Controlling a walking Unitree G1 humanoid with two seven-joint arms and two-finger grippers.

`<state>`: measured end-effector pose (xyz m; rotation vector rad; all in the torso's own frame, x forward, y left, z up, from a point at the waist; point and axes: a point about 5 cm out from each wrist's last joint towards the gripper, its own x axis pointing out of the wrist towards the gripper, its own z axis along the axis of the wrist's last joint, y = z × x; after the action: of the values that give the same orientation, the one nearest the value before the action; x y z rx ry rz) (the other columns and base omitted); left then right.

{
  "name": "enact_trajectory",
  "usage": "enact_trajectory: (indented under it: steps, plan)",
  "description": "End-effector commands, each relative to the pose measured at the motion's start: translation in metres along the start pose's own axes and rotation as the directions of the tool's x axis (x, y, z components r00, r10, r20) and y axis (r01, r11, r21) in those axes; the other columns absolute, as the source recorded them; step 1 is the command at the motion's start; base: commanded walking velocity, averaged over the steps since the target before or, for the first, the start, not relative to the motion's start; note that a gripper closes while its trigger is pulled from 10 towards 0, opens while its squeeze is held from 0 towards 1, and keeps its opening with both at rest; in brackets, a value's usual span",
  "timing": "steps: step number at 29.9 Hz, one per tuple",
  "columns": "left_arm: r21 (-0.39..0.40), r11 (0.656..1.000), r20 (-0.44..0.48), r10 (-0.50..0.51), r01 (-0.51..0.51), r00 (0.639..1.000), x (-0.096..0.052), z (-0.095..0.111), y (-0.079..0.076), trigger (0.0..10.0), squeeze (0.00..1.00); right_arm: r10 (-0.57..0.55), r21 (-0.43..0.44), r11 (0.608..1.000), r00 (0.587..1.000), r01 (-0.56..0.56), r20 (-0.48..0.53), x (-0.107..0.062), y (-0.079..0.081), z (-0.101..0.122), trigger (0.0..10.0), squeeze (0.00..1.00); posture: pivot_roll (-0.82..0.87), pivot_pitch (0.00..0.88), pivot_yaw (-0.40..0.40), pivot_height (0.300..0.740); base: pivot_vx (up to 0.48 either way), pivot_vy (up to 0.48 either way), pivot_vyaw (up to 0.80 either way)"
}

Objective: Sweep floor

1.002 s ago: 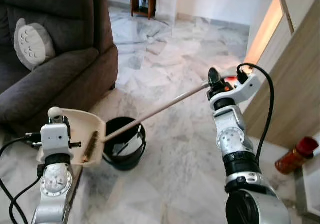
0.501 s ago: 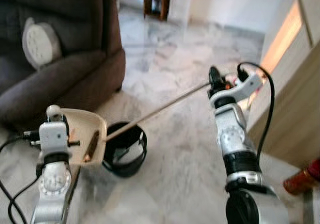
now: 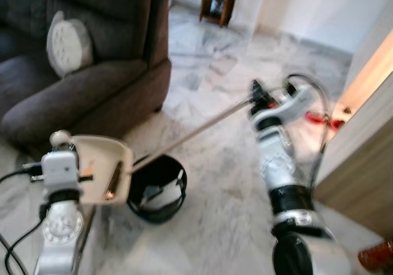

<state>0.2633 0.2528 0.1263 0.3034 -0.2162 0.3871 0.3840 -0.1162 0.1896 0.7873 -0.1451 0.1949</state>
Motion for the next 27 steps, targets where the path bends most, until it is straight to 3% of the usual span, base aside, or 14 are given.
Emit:
enact_trajectory:
  steps: [1, 5, 10, 14, 23, 27]
  plan:
    - [-0.007, 1.000, 0.048, -0.006, 0.006, 0.999, 0.003, 0.010, -0.004, 10.0, 0.00, -0.003, 0.033, 0.999, 0.998, 0.001, 0.055, 0.001, -0.003, 0.014, 10.0, 0.00, 0.21, 0.055, -0.039, 0.740, 0.319, 0.000, 0.00]
    - [-0.007, 1.000, 0.049, -0.007, 0.008, 0.999, 0.003, 0.010, -0.004, 10.0, 0.00, -0.014, 0.031, 0.999, 0.997, 0.012, 0.077, 0.001, -0.004, 0.017, 10.0, 0.00, 0.21, 0.055, -0.039, 0.740, 0.317, 0.000, 0.00]
    - [-0.008, 1.000, 0.053, -0.010, 0.010, 0.999, 0.004, 0.011, -0.004, 10.0, 0.00, -0.054, -0.041, 0.997, 0.981, 0.063, 0.185, 0.000, -0.005, 0.032, 10.0, 0.00, 0.21, 0.055, -0.040, 0.740, 0.300, 0.000, 0.00]
    - [-0.021, 0.999, 0.073, -0.026, 0.027, 0.997, 0.004, 0.014, -0.007, 10.0, 0.00, -0.073, -0.073, 0.992, 0.951, 0.099, 0.299, -0.002, -0.004, 0.050, 10.0, 0.00, 0.21, 0.056, -0.039, 0.740, 0.000, 0.000, 0.00]
    - [-0.028, 0.999, 0.075, -0.033, 0.035, 0.997, 0.004, 0.015, -0.008, 10.0, 0.00, -0.093, -0.152, 0.974, 0.911, 0.167, 0.401, -0.005, -0.002, 0.063, 10.0, 0.00, 0.21, 0.053, -0.039, 0.740, 0.000, 0.000, 0.00]
    - [-0.029, 0.999, 0.077, -0.035, 0.038, 0.996, 0.004, 0.015, -0.008, 10.0, 0.00, -0.044, -0.218, 0.964, 0.898, 0.153, 0.437, -0.006, 0.004, 0.068, 10.0, 0.00, 0.20, 0.052, -0.036, 0.740, 0.000, 0.000, 0.00]
